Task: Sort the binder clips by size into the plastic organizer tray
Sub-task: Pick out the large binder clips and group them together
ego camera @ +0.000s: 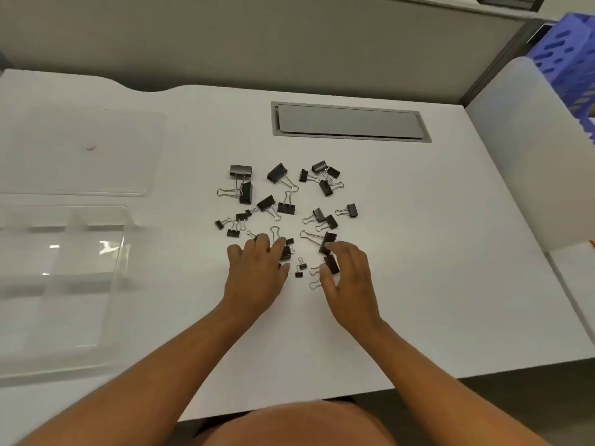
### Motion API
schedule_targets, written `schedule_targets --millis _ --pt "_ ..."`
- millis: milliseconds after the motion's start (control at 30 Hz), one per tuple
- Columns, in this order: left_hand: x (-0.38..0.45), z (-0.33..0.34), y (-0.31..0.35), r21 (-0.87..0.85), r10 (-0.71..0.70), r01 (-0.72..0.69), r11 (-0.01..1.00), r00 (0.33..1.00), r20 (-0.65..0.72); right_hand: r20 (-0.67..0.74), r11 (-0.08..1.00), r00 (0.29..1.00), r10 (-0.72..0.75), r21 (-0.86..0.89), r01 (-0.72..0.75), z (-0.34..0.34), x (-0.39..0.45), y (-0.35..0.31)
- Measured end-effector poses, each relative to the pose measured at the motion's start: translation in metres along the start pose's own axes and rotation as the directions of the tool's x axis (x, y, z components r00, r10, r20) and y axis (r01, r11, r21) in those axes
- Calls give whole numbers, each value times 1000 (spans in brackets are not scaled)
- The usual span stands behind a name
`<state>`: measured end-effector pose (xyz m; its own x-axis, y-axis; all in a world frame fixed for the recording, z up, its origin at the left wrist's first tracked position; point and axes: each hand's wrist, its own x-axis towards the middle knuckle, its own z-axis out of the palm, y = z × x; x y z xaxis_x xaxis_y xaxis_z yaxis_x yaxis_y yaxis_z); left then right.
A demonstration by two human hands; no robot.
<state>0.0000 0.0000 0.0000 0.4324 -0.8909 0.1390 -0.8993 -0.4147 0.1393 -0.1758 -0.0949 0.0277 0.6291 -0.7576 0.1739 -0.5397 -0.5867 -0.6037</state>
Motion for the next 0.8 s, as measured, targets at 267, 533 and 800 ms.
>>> schedule_targets --millis 267,533,800 --pt "30 5 30 124 -161 147 981 981 107 68 984 992 107 137 -115 -10 45 37" --pt "24 -3 35 -118 -333 338 934 941 54 265 981 954 142 90 -171 1 66 64" --pt "9 -36 54 -683 -537 553 478 799 271 278 971 951 133 158 -182 -1 73 74"
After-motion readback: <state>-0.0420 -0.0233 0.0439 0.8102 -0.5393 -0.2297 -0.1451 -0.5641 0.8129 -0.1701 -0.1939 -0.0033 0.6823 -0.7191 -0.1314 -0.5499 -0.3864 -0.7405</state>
